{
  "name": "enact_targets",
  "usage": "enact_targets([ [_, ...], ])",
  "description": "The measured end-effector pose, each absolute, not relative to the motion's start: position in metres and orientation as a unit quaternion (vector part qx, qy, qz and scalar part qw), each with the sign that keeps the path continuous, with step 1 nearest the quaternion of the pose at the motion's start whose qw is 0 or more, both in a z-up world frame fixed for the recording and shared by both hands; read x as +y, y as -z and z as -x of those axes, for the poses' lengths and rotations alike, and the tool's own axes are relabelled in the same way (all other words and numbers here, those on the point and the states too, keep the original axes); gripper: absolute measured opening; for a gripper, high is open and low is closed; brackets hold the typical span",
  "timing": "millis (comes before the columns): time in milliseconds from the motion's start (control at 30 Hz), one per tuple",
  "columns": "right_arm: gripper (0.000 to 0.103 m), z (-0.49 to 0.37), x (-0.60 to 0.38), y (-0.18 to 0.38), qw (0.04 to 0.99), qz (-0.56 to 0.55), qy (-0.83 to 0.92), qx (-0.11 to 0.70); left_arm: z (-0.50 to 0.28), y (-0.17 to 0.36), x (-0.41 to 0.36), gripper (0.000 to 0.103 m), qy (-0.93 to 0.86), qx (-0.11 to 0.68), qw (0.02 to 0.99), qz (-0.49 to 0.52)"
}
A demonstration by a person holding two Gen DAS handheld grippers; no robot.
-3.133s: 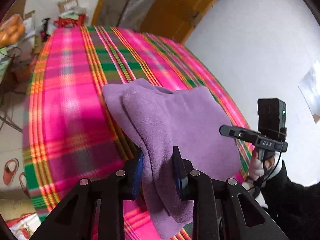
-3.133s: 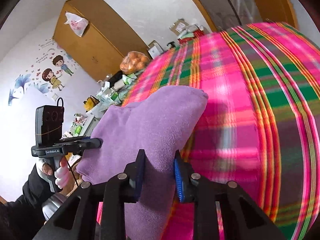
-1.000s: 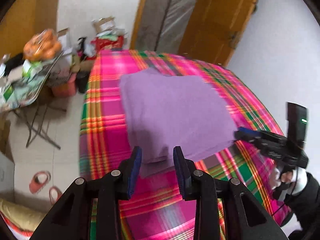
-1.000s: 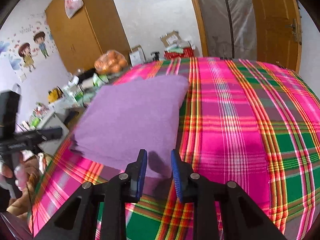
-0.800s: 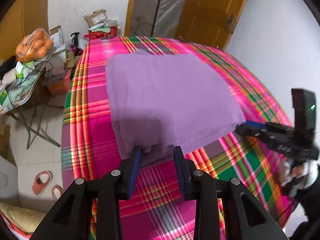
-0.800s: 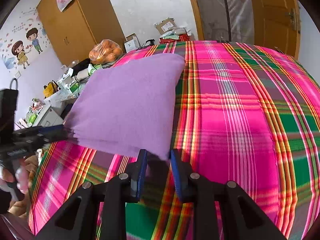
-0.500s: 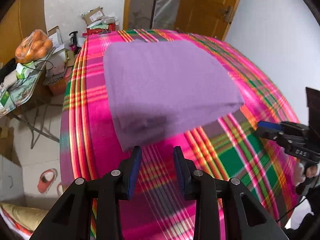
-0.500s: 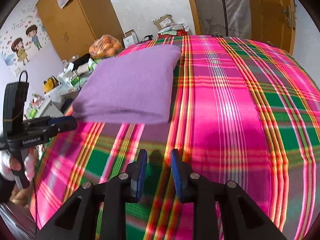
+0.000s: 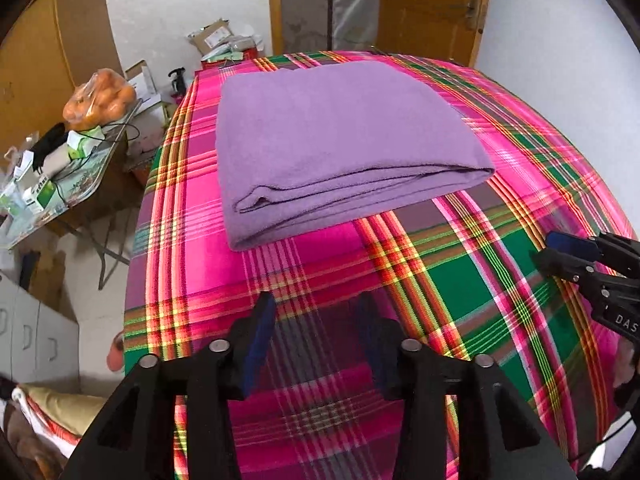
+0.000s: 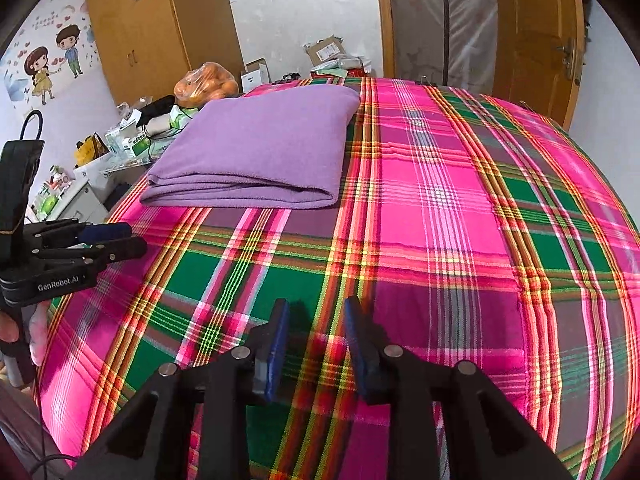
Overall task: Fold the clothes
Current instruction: 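Open both grippers and pull them back from the sweatshirt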
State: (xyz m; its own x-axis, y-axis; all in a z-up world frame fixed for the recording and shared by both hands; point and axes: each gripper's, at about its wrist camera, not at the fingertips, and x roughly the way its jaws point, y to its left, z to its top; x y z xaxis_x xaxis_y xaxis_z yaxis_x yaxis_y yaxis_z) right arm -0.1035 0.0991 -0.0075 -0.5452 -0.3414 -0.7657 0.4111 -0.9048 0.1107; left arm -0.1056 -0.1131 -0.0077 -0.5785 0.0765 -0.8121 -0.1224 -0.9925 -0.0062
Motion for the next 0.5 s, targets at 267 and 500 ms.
enact_targets([
  [267,0.034,0.1032,0.0971,0.0078,0.214,-0.424,0.878,0.054,0.0992,0.0101,-0.1070,0.052,-0.897,0.020,0.047,0.438],
  [500,0.037,0.1022,0.0960,0.0080,0.215,-0.423,0.878,0.062,0.0986,0.0111,-0.1052,0.055,-0.901,0.017,0.046,0.432],
])
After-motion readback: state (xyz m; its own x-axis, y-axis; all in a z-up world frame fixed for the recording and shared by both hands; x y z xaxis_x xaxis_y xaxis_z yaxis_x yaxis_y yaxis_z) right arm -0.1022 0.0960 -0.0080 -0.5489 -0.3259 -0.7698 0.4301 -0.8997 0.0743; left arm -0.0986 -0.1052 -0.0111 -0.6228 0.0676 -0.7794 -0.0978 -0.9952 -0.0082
